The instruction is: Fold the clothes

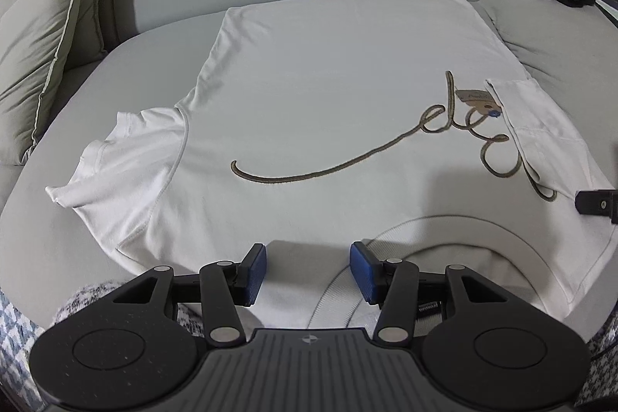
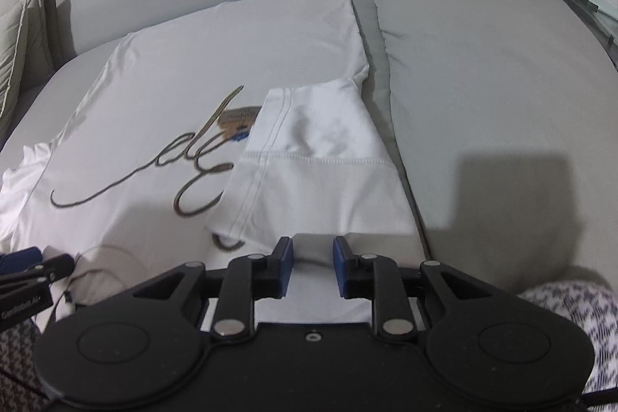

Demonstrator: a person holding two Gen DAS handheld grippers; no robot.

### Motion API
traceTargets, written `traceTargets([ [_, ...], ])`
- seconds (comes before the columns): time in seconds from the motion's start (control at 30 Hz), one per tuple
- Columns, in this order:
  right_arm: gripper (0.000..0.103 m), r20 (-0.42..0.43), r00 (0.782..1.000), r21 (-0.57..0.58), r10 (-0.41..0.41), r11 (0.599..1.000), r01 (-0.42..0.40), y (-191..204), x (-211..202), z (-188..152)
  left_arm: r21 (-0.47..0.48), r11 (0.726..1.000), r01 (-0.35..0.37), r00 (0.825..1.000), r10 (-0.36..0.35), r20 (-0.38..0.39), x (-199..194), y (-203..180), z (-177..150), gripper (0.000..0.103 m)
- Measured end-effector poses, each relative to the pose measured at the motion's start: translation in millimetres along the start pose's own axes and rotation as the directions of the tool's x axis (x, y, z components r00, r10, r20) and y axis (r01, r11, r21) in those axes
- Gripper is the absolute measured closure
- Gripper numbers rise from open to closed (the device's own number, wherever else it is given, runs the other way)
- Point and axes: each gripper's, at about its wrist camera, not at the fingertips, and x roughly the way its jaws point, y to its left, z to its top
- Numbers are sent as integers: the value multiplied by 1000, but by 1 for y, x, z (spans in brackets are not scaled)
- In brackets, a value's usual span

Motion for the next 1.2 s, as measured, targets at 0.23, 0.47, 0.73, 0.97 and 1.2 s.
traceTargets([
  [0.23, 74, -43, 999, -14, 10, 1000, -11, 7, -11, -12, 3, 1000, 10, 999, -9, -45, -9, 0, -5, 55],
  [0.47, 52, -49, 972, 54, 229, 973, -226, 12, -42, -7, -118, 982, 148, 987, -138, 87, -53, 59, -17, 59],
  [0.73, 43, 5, 932, 142, 363, 922, -360, 26, -36, 0, -647, 754, 110, 980, 27, 198, -20, 218, -33, 56],
  [0.97, 42, -14, 941, 206, 338, 922, -328, 23, -26, -2, -812, 540, 220, 970, -30, 243, 31, 292, -47, 62],
  [1.2, 42, -14, 952, 276, 305, 917, -289, 9, -19, -4, -825, 476, 305, 952, -160, 260, 64, 310, -33, 81],
])
